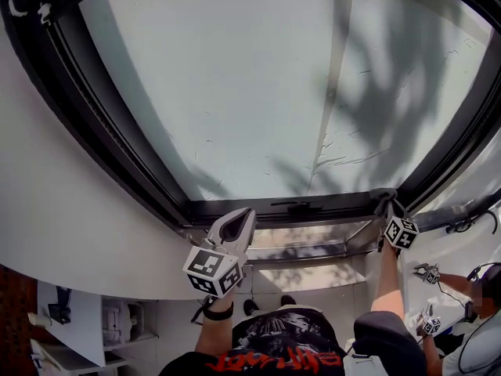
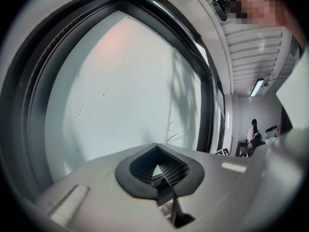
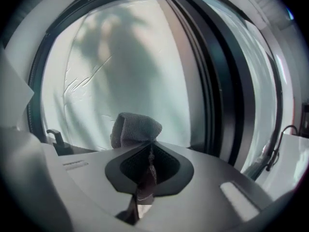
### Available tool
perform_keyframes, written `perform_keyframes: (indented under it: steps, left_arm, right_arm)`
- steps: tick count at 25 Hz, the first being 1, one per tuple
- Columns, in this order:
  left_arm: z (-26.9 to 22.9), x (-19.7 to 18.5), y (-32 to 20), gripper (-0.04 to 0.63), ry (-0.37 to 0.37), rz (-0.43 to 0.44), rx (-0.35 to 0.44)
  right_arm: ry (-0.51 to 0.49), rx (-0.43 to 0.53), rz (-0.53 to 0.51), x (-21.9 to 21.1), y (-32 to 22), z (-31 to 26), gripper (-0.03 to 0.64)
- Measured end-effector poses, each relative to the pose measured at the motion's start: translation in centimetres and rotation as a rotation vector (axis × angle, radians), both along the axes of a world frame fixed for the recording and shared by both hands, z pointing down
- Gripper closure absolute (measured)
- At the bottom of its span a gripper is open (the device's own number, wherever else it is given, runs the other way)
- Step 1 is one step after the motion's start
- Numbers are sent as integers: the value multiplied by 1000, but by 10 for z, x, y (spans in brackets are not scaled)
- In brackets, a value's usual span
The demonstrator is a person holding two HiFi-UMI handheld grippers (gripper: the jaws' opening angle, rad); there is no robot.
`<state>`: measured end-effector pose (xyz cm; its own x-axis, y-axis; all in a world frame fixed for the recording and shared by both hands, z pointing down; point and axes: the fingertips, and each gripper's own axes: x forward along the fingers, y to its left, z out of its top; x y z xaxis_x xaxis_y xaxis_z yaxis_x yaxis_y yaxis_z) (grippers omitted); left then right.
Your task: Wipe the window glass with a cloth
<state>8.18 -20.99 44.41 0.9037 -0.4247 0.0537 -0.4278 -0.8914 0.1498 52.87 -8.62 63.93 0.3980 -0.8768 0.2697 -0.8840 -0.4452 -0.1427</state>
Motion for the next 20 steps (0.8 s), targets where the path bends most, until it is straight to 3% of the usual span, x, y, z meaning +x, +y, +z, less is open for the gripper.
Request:
perform_keyframes:
  steps: [5,11,20]
  left_arm:
    - [2,-12,-2,604,-7,-32,-6]
    - [1,-43,-9,604,-7,-115,-4]
    - [6,-118,-17,604,-1,-297,-10]
  right_arm:
    - [29,75,-198,-78,-49,-22,603]
    - [42,111,-467,-203,-118,-38,601]
    - [98,139,-710,-349,-187,-54,601]
